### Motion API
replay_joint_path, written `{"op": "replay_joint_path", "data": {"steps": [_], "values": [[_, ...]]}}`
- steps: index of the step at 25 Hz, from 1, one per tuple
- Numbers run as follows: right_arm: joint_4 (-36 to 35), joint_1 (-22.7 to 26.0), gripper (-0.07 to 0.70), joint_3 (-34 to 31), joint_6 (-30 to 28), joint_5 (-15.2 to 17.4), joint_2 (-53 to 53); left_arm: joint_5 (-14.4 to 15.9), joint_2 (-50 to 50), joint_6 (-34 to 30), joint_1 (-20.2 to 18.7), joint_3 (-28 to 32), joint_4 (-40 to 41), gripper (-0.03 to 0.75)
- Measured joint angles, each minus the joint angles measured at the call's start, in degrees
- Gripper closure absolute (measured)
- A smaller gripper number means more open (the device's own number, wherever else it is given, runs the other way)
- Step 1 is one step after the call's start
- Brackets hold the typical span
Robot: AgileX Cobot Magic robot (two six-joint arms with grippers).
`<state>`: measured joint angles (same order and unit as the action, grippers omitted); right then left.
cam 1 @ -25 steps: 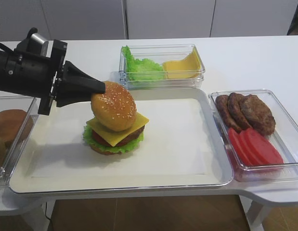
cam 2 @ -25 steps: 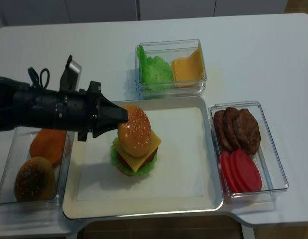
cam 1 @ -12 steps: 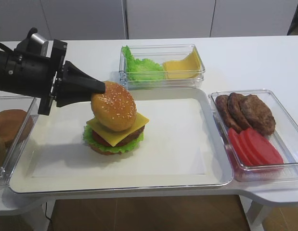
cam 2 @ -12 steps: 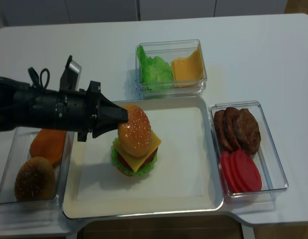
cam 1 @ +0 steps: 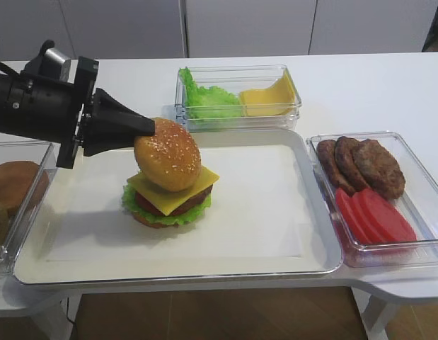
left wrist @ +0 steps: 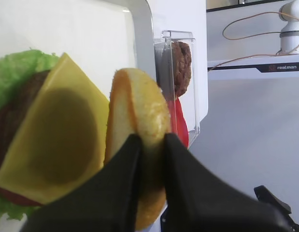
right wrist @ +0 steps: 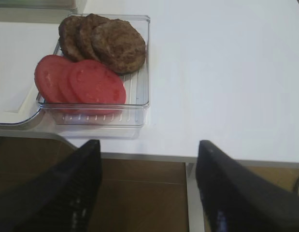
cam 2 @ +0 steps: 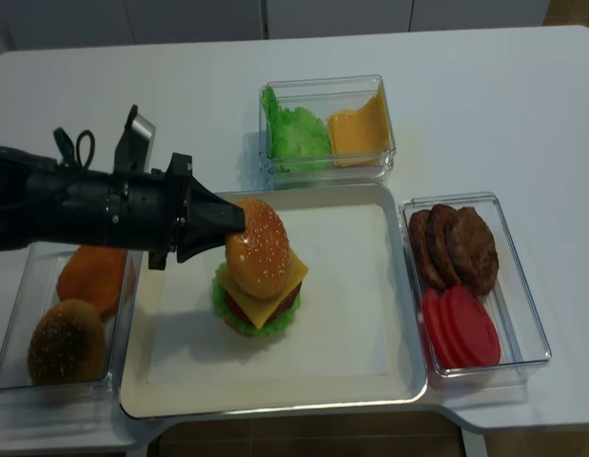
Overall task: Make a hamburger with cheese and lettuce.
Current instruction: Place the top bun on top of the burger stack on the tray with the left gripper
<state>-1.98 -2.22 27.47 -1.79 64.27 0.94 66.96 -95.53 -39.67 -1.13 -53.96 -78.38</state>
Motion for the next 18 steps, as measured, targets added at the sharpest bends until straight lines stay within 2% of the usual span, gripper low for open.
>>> {"op": "replay_joint_path", "data": {"steps": [12, 18], "values": [[0.0, 0.0, 0.166, 0.0, 0.11, 0.0, 0.0, 0.0, 0.0, -0.1, 0.0, 0.0, -0.48, 0.62], [0.0, 0.0, 0.166, 0.0, 0.11, 0.0, 0.0, 0.0, 0.0, -0.69, -1.67, 0.0, -0.48, 0.62]]}}
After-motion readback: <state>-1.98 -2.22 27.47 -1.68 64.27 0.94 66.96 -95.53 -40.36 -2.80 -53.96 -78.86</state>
